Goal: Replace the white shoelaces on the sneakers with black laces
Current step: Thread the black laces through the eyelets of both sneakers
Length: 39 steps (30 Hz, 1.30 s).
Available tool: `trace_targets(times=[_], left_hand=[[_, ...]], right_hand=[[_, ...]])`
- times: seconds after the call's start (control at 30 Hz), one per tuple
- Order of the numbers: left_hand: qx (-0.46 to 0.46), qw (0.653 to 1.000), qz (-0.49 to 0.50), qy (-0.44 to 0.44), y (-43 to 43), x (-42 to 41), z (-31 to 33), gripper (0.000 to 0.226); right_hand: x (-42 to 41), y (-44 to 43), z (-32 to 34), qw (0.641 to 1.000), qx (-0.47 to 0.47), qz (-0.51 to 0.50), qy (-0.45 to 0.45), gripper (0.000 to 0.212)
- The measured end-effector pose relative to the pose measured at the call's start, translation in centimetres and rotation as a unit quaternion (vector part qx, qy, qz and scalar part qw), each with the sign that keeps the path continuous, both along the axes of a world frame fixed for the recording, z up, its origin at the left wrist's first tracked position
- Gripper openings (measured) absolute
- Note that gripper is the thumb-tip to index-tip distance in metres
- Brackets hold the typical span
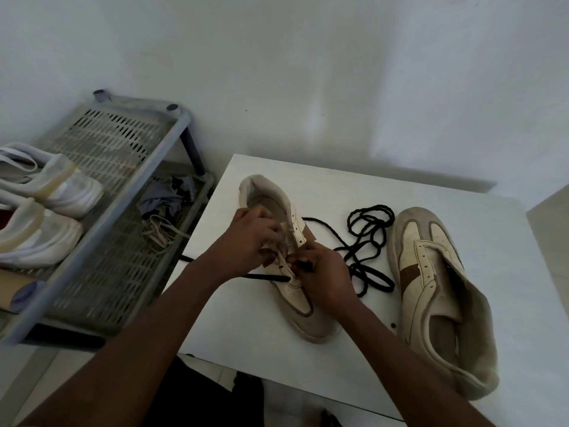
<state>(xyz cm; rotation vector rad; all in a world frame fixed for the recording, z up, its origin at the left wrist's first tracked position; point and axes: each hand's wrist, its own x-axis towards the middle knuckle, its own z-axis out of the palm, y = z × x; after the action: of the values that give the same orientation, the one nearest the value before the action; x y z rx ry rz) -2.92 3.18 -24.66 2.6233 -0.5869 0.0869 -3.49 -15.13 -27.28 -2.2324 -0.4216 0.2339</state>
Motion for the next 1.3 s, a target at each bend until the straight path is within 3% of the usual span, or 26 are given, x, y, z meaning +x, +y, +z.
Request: trace_targets(times=[0.17,0.2,0.37,0.5,0.67,0.8,0.9,1.03,1.1,1.13,1.17,1.2,1.3], left_hand=[[0.040,0.985,0.148,-0.084,-1.2,-2.4,0.9,0.047],[0.040,0.982,0.159,-0.091,-1.1,-3.0,1.0,0.045],[-0.031,0.984,0.172,0.037,-1.6,-5.1,-0.1,0.012],[-0.024,0.986,0.164,0.014,-2.6,-4.4,-0.8,0.010],[-0.037,0.988,0.150,-0.001,-0.9,-3.7,-0.6,0.009],[-0.101,0.973,0.205,-0.018,1.4,-3.5,1.3,0.013],[-0.227,0.914,0.337,0.015,3.6,-3.4,2.5,0.009],[-0.459,0.737,0.495,-0.024,6.7,-3.1,2.4,0.014],[-0.467,0.678,0.568,-0.018,8.0,-2.7,1.4,0.018],[-0.438,0.671,0.598,-0.006,8.3,-2.6,0.9,0.021],[-0.385,0.686,0.617,-0.002,8.4,-2.5,0.5,0.026],[-0.300,0.731,0.613,-0.005,8.1,-2.4,0.2,0.028],[-0.077,0.907,0.412,0.049,4.3,-2.9,0.6,0.019]], right_hand=[[0.6,-0.4,1.3,0.995,-0.047,0.072,0.054,0.022],[0.6,-0.4,1.6,0.994,-0.056,0.083,0.054,0.024],[0.1,-0.6,1.9,0.993,-0.055,0.099,0.045,0.025],[-0.2,-0.4,1.7,0.994,-0.049,0.094,0.033,0.028],[-0.4,-1.4,1.1,0.980,-0.153,0.071,-0.107,0.045],[-0.7,-1.5,1.0,0.974,-0.194,0.059,-0.102,0.058],[-0.4,-1.4,1.0,0.978,-0.186,0.044,-0.080,0.066],[0.0,-1.8,1.1,0.982,-0.171,0.036,-0.069,0.072],[0.0,-1.8,1.0,0.984,-0.163,0.034,-0.066,0.072],[-0.1,-1.7,1.0,0.984,-0.161,0.035,-0.066,0.072],[-0.1,-1.7,0.9,0.984,-0.160,0.035,-0.067,0.072],[-0.1,-1.7,0.8,0.984,-0.159,0.034,-0.068,0.072],[-0.2,-1.6,0.7,0.985,-0.159,0.036,-0.065,0.074]])
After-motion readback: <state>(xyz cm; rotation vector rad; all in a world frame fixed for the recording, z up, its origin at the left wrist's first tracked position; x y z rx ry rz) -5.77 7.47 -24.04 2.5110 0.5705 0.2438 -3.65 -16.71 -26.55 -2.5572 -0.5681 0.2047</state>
